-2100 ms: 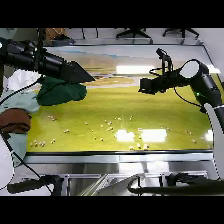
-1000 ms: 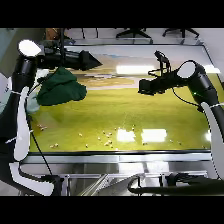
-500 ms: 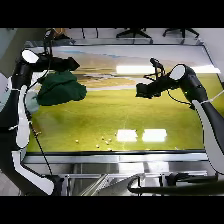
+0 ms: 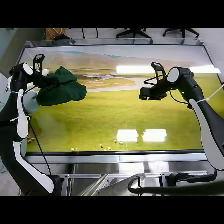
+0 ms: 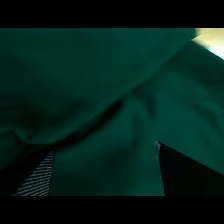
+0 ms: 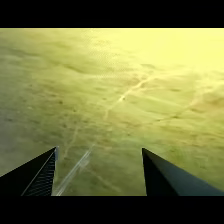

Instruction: Fold the shirts.

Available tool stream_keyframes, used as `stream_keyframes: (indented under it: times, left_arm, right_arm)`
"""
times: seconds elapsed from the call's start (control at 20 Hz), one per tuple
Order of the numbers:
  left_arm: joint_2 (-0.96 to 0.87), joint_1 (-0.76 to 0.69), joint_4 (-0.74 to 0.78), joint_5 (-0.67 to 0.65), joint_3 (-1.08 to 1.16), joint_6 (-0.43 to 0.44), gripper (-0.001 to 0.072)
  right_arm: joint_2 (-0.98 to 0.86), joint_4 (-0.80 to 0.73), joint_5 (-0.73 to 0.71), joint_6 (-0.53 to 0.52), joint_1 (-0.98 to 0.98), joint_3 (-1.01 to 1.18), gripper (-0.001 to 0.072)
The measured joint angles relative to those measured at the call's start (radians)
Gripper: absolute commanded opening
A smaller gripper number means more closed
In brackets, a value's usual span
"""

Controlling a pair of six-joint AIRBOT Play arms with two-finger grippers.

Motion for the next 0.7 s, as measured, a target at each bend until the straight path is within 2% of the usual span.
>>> stream_keyframes:
  times: [0.05, 0.1, 0.15, 0.2, 0.25, 0.3, 0.35, 0.4, 0.45, 0.55, 0.7]
  left_arm:
    - [-0.020, 0.001, 0.019, -0.007, 0.000, -0.006, 0.0698]
    - [-0.036, -0.001, 0.037, -0.013, 0.000, -0.011, 0.0644]
    - [-0.052, -0.003, 0.058, -0.018, 0.000, -0.019, 0.0467]
    - [-0.065, -0.007, 0.078, -0.023, 0.000, -0.020, 0.0208]
    - [-0.077, -0.011, 0.097, -0.029, 0.000, -0.026, 0.0013]
    - [-0.084, -0.017, 0.113, -0.034, 0.000, -0.026, 0.0012]
    - [-0.089, -0.024, 0.121, -0.040, 0.002, -0.027, 0.0010]
    - [-0.092, -0.032, 0.131, -0.048, 0.010, -0.030, 0.0010]
    - [-0.096, -0.043, 0.139, -0.061, 0.025, -0.031, 0.0010]
    - [-0.092, -0.072, 0.134, -0.089, 0.068, -0.034, 0.0010]
    - [-0.023, -0.123, 0.009, -0.097, 0.082, -0.033, 0.0010]
  right_arm:
    - [-0.005, -0.013, 0.000, 0.008, 0.000, 0.000, 0.0585]
    - [-0.008, -0.022, 0.001, 0.011, 0.000, 0.000, 0.0585]
    - [-0.010, -0.029, 0.001, 0.015, 0.000, 0.000, 0.0584]
    - [-0.012, -0.035, 0.001, 0.019, 0.000, 0.000, 0.0584]
    - [-0.014, -0.040, 0.001, 0.022, 0.000, 0.000, 0.0581]
    - [-0.015, -0.041, 0.001, 0.026, 0.000, 0.000, 0.0555]
    - [-0.015, -0.045, 0.000, 0.027, 0.000, 0.000, 0.0345]
    - [-0.016, -0.047, -0.003, 0.029, 0.000, 0.000, 0.0101]
    - [-0.016, -0.048, -0.012, 0.029, 0.000, 0.000, 0.0070]
    - [-0.017, -0.055, -0.030, 0.028, -0.001, 0.000, 0.0068]
    - [-0.017, -0.058, -0.060, 0.021, -0.014, 0.000, 0.0069]
